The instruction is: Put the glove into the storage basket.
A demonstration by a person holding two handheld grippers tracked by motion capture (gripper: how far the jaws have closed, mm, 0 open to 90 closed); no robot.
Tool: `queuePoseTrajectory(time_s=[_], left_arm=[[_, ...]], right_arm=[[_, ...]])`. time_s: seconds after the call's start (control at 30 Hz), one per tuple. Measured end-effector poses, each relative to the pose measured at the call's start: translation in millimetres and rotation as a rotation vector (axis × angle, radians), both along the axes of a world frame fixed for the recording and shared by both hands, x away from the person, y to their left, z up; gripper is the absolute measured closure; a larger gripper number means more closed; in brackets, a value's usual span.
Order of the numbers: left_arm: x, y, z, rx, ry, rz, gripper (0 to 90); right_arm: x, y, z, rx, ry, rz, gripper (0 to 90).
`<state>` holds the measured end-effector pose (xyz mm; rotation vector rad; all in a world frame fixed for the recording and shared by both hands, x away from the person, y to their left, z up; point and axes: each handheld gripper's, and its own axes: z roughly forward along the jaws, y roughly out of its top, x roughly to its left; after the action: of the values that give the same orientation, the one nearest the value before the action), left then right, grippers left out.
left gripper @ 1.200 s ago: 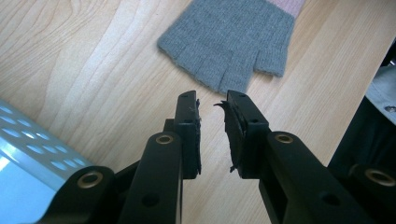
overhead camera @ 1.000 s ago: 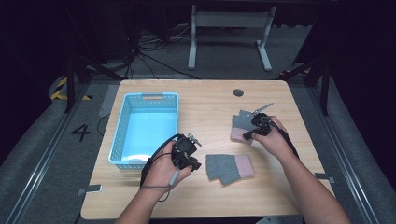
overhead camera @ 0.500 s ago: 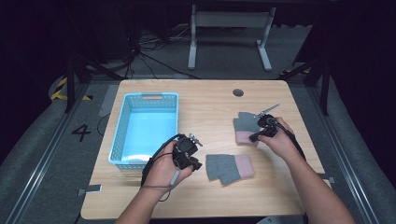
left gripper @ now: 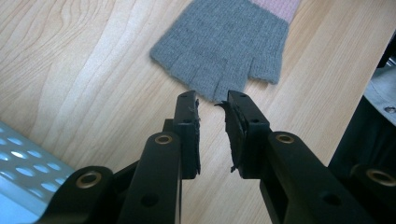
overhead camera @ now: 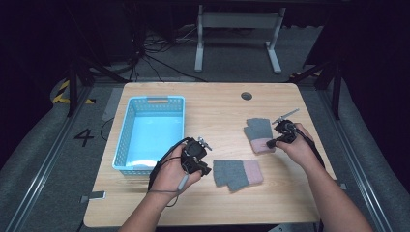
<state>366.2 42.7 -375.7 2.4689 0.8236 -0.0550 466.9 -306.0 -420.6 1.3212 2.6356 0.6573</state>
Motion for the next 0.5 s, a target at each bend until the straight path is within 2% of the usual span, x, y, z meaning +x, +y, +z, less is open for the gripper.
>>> queuePoseTrajectory(time_s=[0.2, 0.3, 0.4, 0.5], left_arm=[[0.7, -0.3, 1.3, -0.003, -0.002, -0.003, 74.7], [0.5, -0.4, 2.3, -0.007, -0.003, 0.000, 74.5], [0.0, -0.4, 2.8, -0.006, -0.007, 0.000, 74.3], [1.0, 0.0, 3.8, -0.011, -0.009, -0.004, 74.2]], right_arm=[[-2.3, -3.3, 2.9, 0.002, -0.009, -0.014, 90.0], [-4.6, -0.6, 8.3, 0.019, -0.020, -0.018, 89.1], [-6.5, 2.8, 14.2, 0.033, -0.038, -0.027, 81.4], [-7.9, 5.5, 20.1, 0.053, -0.051, -0.032, 79.2]])
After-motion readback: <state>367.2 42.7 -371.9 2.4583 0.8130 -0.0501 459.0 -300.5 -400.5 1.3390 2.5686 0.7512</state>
